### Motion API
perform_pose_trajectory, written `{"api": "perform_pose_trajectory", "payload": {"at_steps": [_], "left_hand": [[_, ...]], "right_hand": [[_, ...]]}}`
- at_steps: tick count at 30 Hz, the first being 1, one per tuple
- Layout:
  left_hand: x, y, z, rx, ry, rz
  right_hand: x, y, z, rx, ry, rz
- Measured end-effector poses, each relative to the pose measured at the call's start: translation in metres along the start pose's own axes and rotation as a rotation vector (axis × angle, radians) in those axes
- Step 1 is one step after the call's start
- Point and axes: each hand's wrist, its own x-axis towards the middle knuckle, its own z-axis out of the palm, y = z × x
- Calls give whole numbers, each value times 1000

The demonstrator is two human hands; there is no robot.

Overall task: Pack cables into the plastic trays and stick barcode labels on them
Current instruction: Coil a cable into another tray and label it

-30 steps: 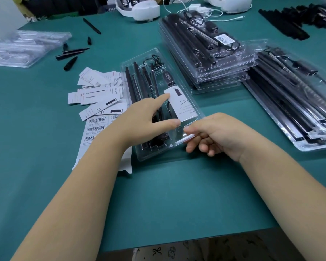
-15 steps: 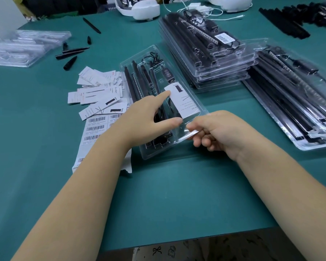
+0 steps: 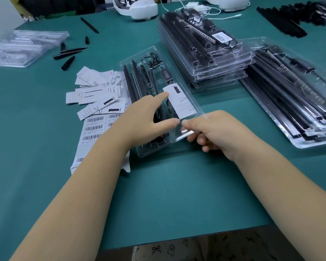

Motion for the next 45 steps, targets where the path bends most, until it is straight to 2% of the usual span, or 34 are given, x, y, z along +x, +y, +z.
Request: {"api": "perform_pose_trajectory", "payload": {"at_steps": [8,22,26,29,35,37,40,42,45], "left_hand": [[0,0,1,6,3,-2],[-1,3,3,4,67,30],[-2,5,2,-40,106,-1],[-3,6,-1,-119,120,-16],[2,10,0,-412,162,-156],[5,12,-3,-600,163,-263],[9,17,-8,-1017,126,-397],[8,23,-12,-1226,75,-410],[3,31,-18,-1411,43,-426]], "right_hand": [[5,-1,-2,-35,-39,30],[5,2,-4,66,39,41],[3,5,-2,14,63,-32],[2,6,0,-113,156,-160],[0,0,-2,-235,352,-386],[-3,-5,-2,-357,411,-440],[-10,-19,-6,-549,569,-579],[-16,-28,-7,-693,641,-676],[-22,-33,-1,-847,714,-865]]}}
